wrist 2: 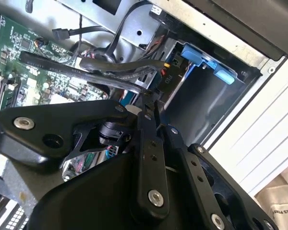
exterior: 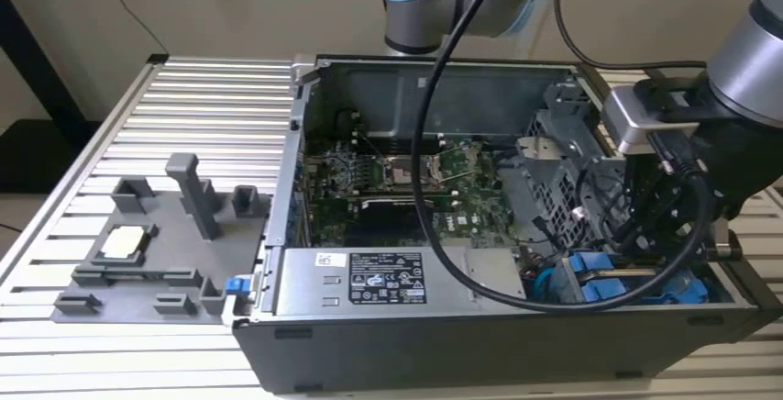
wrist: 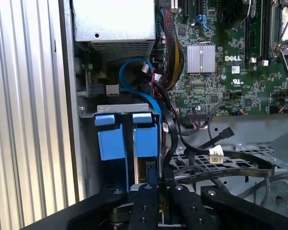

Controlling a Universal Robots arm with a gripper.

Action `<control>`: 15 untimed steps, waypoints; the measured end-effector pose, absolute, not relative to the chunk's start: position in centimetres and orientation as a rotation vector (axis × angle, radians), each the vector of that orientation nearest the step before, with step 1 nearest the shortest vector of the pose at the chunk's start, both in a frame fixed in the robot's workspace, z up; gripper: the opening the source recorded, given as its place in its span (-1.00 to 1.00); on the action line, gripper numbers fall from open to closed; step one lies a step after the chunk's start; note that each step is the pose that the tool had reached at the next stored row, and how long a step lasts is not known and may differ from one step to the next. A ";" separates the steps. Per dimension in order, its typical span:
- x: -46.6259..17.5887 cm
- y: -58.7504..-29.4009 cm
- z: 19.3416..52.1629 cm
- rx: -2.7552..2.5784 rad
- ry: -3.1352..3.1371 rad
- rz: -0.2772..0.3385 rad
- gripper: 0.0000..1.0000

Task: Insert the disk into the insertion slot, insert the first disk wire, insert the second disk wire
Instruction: 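Insert the second disk wire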

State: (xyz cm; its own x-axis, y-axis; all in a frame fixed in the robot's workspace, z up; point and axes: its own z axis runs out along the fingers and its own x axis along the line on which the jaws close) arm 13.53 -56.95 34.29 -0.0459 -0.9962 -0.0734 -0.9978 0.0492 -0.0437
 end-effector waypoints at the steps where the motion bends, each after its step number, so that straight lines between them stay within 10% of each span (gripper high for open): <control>1: 13.6 -57.0 34.2 -2.109 2.214 0.030 -0.69; 15: 13.8 -57.2 34.1 -2.105 2.229 0.041 -0.69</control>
State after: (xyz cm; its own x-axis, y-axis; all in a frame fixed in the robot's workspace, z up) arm 13.78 -57.23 34.12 -0.0556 -0.9958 -0.0733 -0.9978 0.0581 -0.0324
